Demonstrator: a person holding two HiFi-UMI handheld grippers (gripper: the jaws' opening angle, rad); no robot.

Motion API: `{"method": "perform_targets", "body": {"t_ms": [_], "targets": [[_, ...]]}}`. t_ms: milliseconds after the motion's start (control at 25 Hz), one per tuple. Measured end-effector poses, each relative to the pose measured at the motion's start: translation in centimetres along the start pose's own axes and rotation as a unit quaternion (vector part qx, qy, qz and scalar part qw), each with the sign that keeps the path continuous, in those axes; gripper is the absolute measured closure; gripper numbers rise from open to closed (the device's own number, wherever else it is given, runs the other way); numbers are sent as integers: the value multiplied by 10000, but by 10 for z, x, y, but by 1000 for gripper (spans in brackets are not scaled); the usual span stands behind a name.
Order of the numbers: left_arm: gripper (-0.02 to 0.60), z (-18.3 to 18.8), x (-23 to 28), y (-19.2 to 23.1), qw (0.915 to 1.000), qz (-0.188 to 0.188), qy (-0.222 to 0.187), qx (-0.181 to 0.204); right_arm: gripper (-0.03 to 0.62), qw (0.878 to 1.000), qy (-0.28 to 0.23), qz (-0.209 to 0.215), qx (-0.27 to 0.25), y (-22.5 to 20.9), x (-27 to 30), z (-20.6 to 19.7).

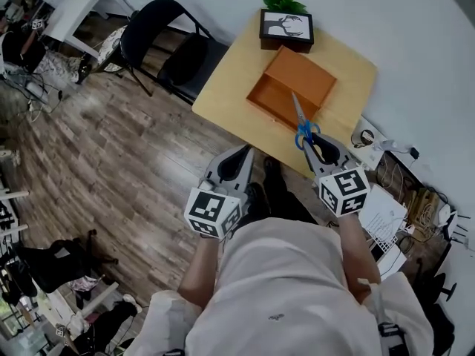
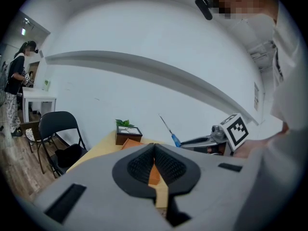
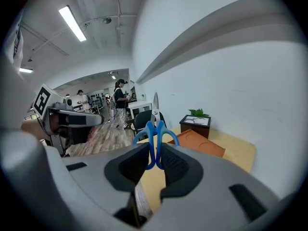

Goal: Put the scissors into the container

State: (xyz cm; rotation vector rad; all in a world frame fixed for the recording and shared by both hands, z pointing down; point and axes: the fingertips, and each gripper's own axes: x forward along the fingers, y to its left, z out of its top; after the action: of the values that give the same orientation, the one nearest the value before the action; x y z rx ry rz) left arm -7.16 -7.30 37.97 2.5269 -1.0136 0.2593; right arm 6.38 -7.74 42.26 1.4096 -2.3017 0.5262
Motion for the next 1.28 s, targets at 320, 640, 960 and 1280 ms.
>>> {"method": "perform_targets", "body": {"t_ms": [320, 640, 960, 1280], "targets": [[575, 8, 36, 23, 9992, 339, 137, -154, 519, 9979, 478, 263, -349, -37, 58, -6], [574, 3, 73, 38, 9970, 641, 278, -320, 519, 9910, 1036, 657, -541, -64, 110, -37], [574, -13, 101, 47, 9942, 854, 263, -603, 519, 9799, 1536, 904, -895, -83, 148, -69], [574, -32, 113, 55, 9922, 900, 394, -763, 519, 9673, 2023, 1031, -1127, -90, 180, -103]]}}
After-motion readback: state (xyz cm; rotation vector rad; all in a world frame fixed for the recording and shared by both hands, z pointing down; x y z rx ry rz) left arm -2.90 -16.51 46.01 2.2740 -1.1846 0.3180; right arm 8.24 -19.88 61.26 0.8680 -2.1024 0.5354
